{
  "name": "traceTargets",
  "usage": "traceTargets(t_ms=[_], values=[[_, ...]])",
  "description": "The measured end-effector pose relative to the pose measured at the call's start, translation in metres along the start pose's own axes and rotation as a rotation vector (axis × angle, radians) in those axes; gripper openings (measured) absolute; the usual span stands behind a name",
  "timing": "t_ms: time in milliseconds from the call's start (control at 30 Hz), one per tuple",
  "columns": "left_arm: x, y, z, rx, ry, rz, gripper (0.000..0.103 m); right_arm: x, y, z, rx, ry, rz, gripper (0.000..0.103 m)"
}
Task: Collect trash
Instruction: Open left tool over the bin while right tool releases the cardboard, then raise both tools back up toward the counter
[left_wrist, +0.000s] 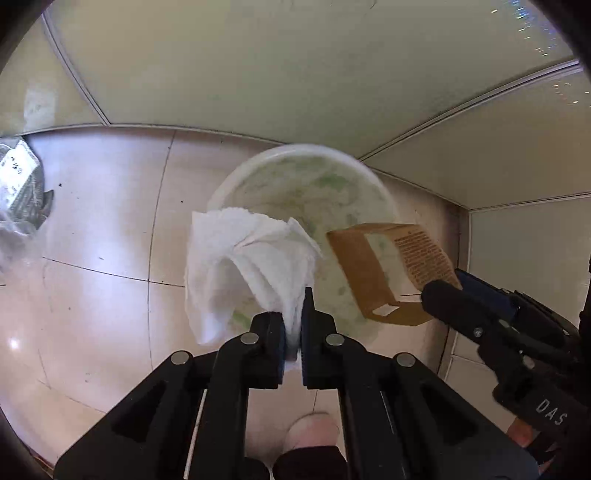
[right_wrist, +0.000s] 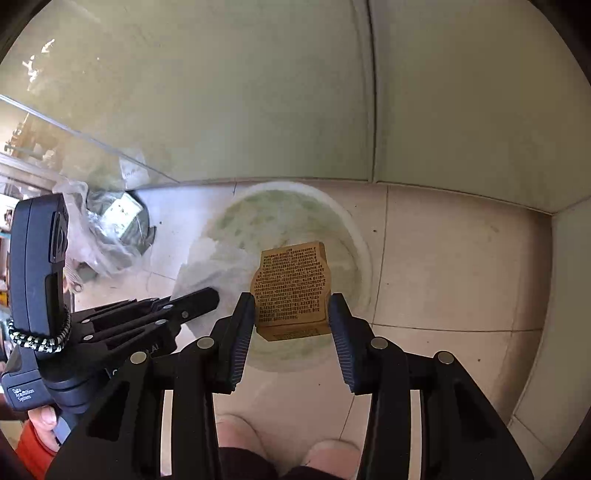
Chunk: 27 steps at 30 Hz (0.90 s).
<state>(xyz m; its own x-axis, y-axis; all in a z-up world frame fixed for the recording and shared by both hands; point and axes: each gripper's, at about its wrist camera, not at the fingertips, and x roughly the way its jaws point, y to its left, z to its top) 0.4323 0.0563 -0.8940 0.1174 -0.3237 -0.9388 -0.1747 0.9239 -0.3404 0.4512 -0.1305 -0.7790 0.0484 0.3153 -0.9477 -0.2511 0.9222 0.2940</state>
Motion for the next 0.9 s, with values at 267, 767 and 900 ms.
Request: traceTargets(t_ms=[267,767,900], values=[[-0.014,0.0,-0.001,-0.002,-0.017,0.001,0.037,0.009,0.003,0.003,-0.042,0.027,-0.021,0.042],[-0.162,-0.046,-0.008,0.019,-0.073,0.124,0.037,-0.118,0.036,0.009,-0.015,-0.012,-0.044,0.044],[-0.249,-0.07,-0.011,0.035,-0.122,0.125,0.037,-0.197,0.062,0.016,-0.01,-0.062,-0.045,0.044]])
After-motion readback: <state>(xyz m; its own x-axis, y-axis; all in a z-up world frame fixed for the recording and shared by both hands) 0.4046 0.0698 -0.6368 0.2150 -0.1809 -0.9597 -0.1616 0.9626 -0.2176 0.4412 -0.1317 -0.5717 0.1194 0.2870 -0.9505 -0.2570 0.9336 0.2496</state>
